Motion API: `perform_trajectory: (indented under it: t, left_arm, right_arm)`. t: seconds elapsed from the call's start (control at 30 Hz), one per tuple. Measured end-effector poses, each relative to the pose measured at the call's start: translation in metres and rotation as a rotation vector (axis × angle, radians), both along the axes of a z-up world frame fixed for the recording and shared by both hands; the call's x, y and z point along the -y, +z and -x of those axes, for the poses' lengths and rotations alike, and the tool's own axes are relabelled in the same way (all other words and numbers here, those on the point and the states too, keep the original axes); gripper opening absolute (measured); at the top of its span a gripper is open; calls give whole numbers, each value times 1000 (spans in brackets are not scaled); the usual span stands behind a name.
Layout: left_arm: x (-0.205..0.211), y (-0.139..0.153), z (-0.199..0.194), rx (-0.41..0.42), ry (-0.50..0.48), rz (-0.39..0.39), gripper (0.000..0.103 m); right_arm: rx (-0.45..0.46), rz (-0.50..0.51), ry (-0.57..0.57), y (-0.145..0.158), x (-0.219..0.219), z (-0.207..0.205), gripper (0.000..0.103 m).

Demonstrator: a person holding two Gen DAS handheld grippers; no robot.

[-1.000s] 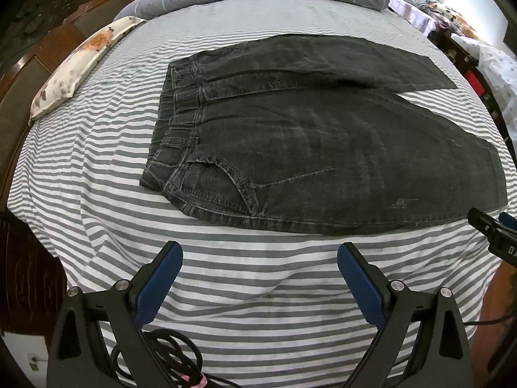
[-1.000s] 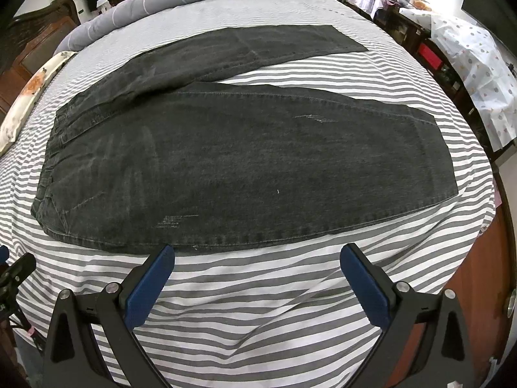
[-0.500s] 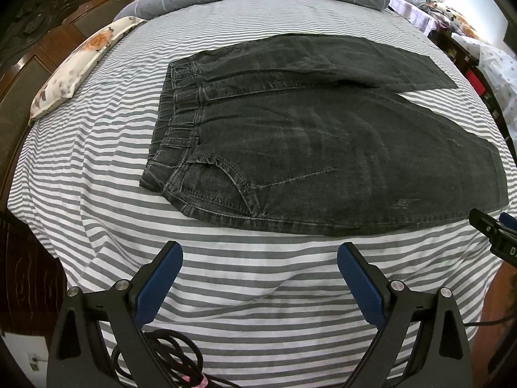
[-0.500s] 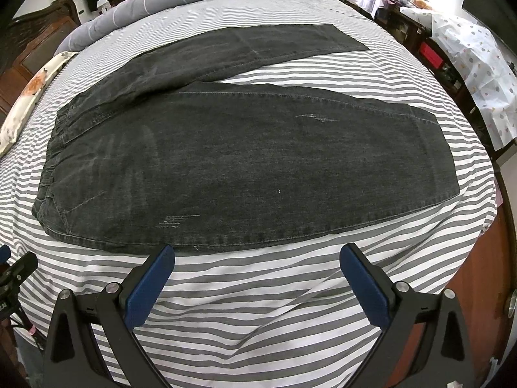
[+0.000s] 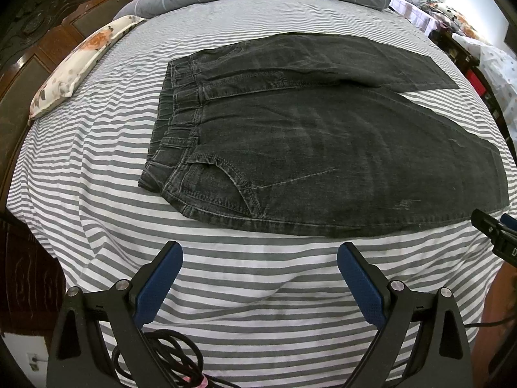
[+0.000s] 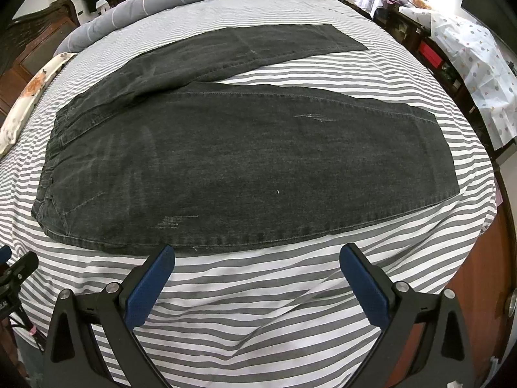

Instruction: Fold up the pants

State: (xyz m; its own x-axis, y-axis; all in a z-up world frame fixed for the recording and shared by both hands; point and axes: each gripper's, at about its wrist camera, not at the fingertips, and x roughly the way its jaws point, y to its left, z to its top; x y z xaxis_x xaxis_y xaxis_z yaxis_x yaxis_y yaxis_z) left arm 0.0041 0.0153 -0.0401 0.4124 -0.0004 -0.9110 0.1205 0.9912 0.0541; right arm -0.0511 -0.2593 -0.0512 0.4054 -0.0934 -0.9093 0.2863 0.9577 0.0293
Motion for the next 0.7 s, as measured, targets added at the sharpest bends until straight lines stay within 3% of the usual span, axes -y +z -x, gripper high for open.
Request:
perform_trajectory:
  t: [0.3,0.47,0.7]
  left_arm:
    - [-5,-5,-12,-8,2,15,96]
    - [-14,-9,-25,15,4,35,95]
    - [-49,-11,-66,30,38,62,71]
  right_arm:
    - [19,-5,0,-2,3,0,101]
    - [114,-50,11,1,9,0,101]
    - [174,-64,39,6,4,-24,103]
